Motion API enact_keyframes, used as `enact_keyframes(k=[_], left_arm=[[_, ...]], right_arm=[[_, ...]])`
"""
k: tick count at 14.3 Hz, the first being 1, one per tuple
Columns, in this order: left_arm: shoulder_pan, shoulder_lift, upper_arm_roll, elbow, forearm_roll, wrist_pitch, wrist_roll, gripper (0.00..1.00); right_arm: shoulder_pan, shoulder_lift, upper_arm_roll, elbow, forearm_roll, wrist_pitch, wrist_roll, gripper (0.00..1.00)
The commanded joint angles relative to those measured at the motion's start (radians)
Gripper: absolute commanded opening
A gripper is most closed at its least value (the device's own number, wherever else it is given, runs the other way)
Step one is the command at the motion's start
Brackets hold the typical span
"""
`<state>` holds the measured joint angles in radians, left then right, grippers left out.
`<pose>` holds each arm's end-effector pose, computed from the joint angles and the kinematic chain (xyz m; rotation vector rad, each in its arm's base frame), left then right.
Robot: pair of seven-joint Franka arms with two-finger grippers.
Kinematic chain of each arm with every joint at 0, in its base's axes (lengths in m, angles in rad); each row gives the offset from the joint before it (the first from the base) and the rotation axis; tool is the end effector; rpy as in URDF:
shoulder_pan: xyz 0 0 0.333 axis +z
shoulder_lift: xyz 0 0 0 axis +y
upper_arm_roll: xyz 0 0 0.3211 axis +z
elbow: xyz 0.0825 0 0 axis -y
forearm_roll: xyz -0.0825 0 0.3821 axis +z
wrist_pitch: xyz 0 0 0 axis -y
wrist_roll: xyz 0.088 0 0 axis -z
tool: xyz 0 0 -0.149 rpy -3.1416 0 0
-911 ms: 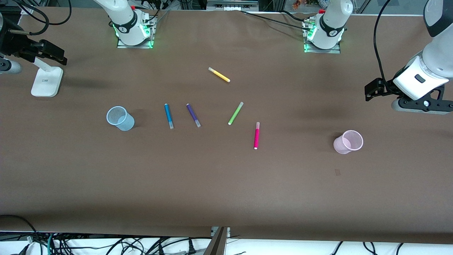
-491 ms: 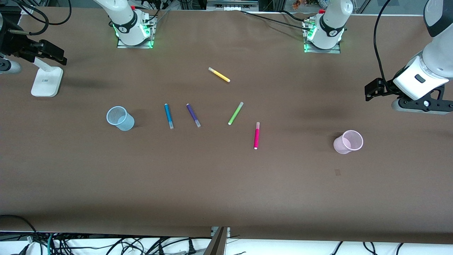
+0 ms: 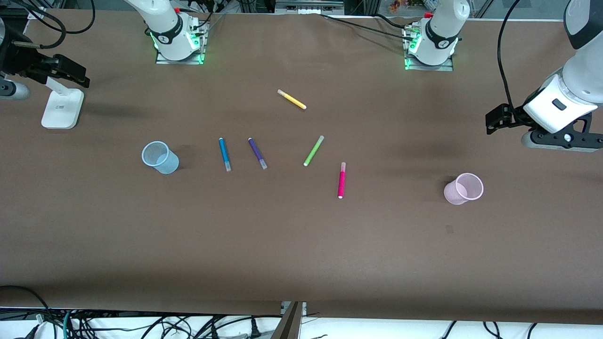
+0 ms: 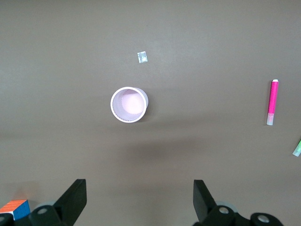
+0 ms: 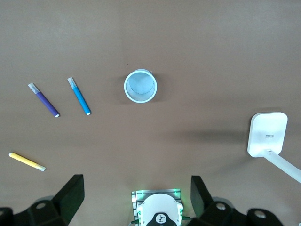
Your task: Place pink and blue markers in matching cups
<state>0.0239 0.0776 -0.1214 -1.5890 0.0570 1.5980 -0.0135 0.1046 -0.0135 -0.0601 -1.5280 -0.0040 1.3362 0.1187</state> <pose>0.5712 -0.0453 0.5381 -3.0858 0.1350 0.1008 0.5147 0.0220 0.5968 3.1095 -0.1162 -0.2769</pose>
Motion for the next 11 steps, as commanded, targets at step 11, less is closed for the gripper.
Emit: enact_keyframes(k=[11], left_arm=[[0.008,-0.002,-0.004,0.0,-0.02,0.002,-0.002,1.0]], right_arm=[[0.182,0.314,0.02,0.017,0.006,0.178,0.007,1.0]])
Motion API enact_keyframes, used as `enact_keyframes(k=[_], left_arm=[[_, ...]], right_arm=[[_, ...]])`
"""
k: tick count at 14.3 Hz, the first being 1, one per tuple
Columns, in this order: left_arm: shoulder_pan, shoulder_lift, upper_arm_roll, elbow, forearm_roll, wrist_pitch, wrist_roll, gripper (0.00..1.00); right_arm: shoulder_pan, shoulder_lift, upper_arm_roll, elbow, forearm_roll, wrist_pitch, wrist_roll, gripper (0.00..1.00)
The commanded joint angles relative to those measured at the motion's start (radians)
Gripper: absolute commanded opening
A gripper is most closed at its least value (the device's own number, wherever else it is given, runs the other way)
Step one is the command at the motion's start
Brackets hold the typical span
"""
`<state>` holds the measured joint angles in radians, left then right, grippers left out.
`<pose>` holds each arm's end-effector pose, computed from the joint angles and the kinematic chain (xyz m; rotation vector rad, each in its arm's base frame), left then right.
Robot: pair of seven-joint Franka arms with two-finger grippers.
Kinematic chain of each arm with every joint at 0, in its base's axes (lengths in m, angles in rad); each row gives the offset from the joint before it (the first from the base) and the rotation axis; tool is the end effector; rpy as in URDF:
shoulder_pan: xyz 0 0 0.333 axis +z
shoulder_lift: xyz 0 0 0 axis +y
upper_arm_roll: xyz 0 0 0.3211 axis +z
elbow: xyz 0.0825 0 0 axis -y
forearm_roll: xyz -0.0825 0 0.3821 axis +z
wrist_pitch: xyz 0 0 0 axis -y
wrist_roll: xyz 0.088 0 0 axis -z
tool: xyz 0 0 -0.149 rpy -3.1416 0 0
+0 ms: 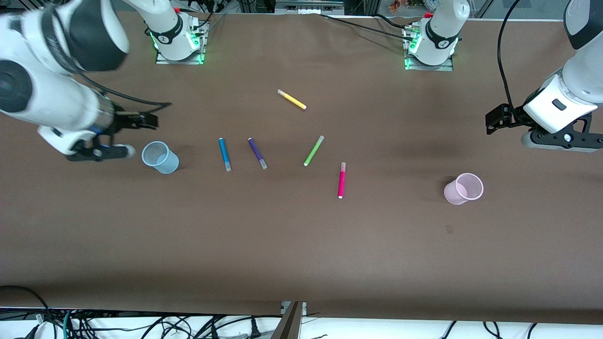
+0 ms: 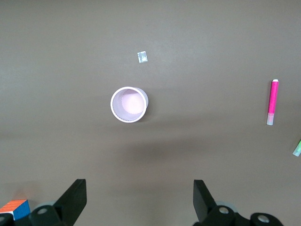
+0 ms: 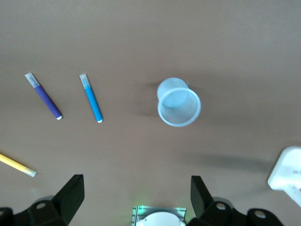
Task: Place pink and blue markers in matching cups
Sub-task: 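Reach the right gripper down over the blue marker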
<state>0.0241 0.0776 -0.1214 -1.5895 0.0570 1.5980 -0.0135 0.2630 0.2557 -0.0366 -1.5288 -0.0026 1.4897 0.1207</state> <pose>0.5711 -0.0452 0.5379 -3.0858 0.1347 0.1016 0.5774 0.1345 0.4543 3.0430 0.1610 -0.4422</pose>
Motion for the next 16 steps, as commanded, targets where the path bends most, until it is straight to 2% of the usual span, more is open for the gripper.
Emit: enact_keyframes(k=[1,10,16], left_arm=[[0.008,-0.002,-0.003,0.0,-0.02,0.002,-0.002,1.0],[0.008,-0.002,-0.004,0.002,-0.02,0.002,-0.002,1.0],[0.007,-0.004,-0.004,0.002,-0.02,0.002,-0.002,1.0]], right_arm=[[0.041,0.072,-0.003,0.016,0.006,0.053,0.008,1.0],[0.147,0.299,-0.003,0.003,0.01,0.299,0.02,1.0],[0.222,0.329,-0.003,-0.132,0.012,0.524,0.102,1.0]])
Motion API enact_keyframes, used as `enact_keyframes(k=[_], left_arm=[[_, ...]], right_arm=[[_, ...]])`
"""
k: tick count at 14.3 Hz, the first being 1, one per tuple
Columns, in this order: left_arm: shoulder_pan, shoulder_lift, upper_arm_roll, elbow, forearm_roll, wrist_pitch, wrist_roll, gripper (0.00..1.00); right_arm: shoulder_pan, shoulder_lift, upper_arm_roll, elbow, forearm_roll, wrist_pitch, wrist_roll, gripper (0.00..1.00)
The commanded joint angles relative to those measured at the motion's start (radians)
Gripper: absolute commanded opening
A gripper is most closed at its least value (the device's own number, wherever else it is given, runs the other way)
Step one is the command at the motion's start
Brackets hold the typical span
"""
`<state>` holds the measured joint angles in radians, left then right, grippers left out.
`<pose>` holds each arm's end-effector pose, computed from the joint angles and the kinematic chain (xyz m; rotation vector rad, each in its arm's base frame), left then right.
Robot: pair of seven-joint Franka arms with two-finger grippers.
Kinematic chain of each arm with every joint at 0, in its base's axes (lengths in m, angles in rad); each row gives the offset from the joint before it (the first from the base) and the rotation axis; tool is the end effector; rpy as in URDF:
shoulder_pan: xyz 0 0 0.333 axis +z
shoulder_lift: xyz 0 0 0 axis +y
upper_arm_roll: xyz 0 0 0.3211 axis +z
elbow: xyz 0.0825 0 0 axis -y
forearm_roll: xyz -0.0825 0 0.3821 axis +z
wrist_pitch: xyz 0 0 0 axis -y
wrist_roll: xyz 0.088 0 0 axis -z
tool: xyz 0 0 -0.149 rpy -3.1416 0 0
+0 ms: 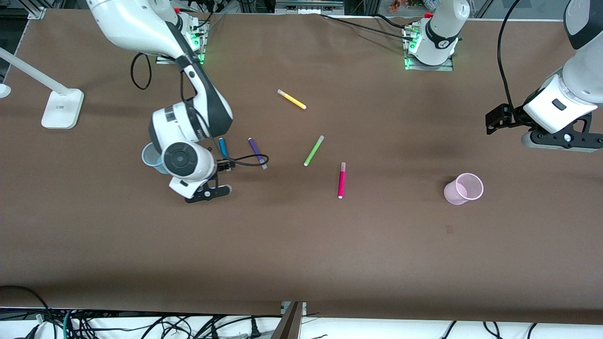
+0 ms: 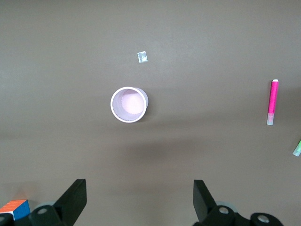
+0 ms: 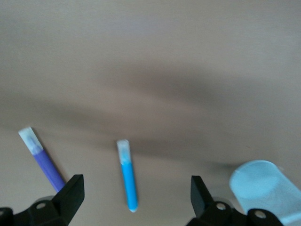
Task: Place pink and blue markers in matching cups
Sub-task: 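Reach the right gripper down over the blue marker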
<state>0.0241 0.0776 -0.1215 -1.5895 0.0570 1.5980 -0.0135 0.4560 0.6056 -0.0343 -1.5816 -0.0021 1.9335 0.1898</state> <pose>0.5711 -0.0453 0.5379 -3.0858 0.1349 0.1016 0.5995 0.2709 0.2303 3.0024 0.3567 -0.3571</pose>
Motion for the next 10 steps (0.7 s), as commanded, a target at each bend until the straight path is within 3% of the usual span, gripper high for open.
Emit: enact_keyframes(k=[1,10], left_arm=[[0.007,-0.002,-0.004,0.002,-0.02,0.002,-0.002,1.0],[0.007,-0.002,-0.007,0.003,-0.02,0.002,-0.003,1.0]], right_arm=[[0.035,-0.023,-0.006,-0.124,0.011,0.138,0.033,1.0],[0.052,-0.095,-0.004,-0.411,0.005,0.425,0.025,1.0]])
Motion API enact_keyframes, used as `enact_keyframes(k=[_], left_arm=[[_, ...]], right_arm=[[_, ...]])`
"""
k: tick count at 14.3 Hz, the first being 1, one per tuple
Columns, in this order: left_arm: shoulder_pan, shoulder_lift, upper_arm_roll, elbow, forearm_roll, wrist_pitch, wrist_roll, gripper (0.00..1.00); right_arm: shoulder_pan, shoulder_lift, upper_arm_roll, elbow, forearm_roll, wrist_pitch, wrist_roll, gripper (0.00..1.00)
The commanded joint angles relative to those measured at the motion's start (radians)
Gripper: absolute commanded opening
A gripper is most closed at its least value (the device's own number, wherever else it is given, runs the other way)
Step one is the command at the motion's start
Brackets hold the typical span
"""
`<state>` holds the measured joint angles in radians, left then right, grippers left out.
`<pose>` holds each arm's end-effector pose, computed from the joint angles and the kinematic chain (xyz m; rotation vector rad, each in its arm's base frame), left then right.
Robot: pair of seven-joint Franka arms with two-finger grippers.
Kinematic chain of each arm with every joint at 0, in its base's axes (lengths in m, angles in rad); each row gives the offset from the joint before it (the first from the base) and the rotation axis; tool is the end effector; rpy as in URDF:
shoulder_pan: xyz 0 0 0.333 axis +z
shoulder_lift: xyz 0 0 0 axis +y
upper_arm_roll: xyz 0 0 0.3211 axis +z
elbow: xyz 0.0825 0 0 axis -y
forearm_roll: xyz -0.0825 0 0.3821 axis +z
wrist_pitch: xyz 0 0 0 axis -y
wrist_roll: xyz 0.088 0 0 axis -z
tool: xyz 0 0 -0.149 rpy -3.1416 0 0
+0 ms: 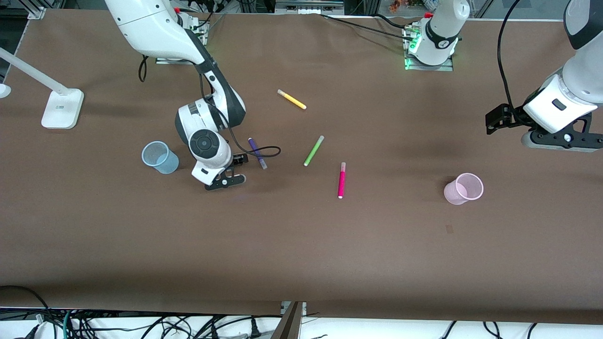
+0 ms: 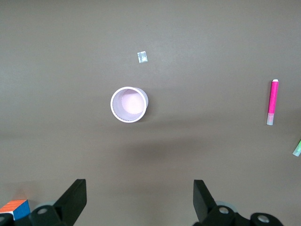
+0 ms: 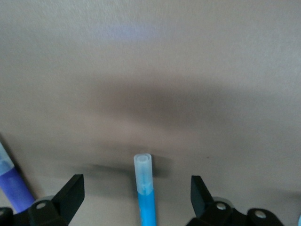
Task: Place pink and blue markers in matching cups
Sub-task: 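Close the right gripper on the blue marker's cap end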
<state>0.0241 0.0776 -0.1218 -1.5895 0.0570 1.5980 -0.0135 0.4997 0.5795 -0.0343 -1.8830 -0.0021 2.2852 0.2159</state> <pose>0.5711 -0.0454 0.5379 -3.0858 0.1353 0.1016 0.5447 0.2734 0.1490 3.0285 0.3882 -0.2448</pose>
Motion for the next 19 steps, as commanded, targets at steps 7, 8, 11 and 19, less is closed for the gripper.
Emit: enact_keyframes(k=[7,8,11,19], left_arm=[[0.007,-0.002,-0.01,0.003,-0.02,0.002,-0.002,1.0],[0.007,-0.004,-0.01,0.003,-0.02,0.002,-0.002,1.0],[0.007,-0.004,-0.01,0.003,-0.02,0.002,-0.002,1.0],[0.007,-0.002,-0.01,0.003,-0.02,0.002,-0.002,1.0]], right_arm=[[0.008,-0.063,-0.004,-0.119,0.004,0.119,-0.012,0.71],[0.008,-0.059,-0.004,-0.119,0.004,0.131,-0.012,0.71],[0.01,-0.052,-0.004,-0.119,0.004,0.149,-0.012,0.62],[0.008,-0.052,-0.004,-0.116,0.007,0.149,-0.01,0.03]])
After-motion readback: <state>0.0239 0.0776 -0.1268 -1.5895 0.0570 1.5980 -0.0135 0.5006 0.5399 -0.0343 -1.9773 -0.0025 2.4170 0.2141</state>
